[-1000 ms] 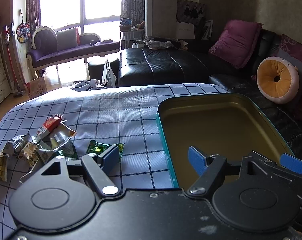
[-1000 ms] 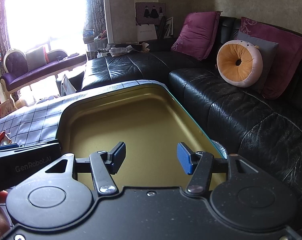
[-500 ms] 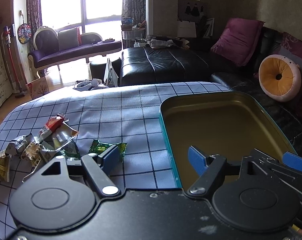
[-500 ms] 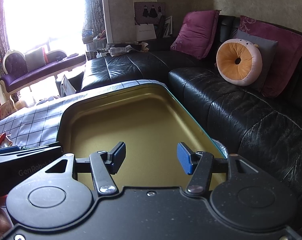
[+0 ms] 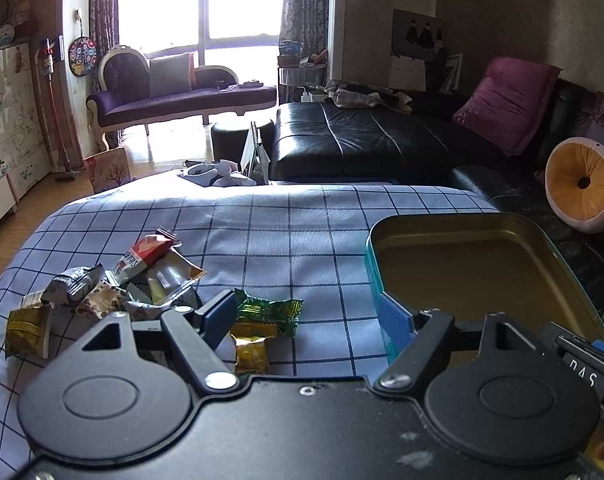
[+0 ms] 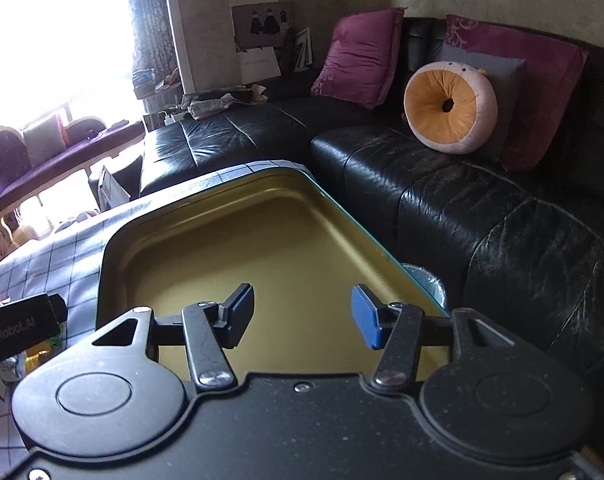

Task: Organize snacks
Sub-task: 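Move the left tool toward the snack pile while the right tool follows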

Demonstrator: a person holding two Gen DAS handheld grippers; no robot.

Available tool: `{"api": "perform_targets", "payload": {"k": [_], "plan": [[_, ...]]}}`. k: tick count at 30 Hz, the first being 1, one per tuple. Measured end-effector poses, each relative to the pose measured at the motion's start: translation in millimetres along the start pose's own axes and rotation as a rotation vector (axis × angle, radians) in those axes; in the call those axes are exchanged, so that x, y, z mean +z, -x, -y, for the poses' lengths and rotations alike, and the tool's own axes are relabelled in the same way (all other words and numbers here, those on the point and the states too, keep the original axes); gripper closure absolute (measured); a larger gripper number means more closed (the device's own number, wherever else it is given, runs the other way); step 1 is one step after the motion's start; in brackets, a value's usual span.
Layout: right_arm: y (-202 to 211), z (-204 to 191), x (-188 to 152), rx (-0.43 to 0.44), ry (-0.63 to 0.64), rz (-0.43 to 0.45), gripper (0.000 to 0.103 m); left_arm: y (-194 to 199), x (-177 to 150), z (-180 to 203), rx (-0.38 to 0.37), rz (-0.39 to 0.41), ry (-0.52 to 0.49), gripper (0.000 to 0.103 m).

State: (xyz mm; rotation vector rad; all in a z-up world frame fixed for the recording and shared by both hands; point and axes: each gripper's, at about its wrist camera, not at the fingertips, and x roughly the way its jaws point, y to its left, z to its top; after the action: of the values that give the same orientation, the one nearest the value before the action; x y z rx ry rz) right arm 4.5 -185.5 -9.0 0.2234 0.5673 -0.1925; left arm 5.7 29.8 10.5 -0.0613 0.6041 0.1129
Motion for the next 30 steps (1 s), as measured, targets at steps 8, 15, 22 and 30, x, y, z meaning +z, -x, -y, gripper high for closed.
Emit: {"api": "perform_targets", "payload": {"k": [8,15,22,30], "plan": [[6.9,-9.3,-0.6,-0.006,-0.021,0.029,0.048,8.1,1.9,-14.9,-0.007,0.033,0.037,0.023],[16.0,-22.6,2.2,-0.003,-0.036,0.089,0.048,10.6,1.8,-27.5,0.013,0.035,0.021,0.024],[17.9,-42.8,0.2,0.079,-0.041,0.059,0.048,11.0,1.9,-48.8,0.033,0.024,0.038,0.024],[23.1,-73.1,-3.7,0.134,0.012,0.069,0.048,11.1,3.8,-85.8,0.09,-0.005,0.079,0.032]]}}
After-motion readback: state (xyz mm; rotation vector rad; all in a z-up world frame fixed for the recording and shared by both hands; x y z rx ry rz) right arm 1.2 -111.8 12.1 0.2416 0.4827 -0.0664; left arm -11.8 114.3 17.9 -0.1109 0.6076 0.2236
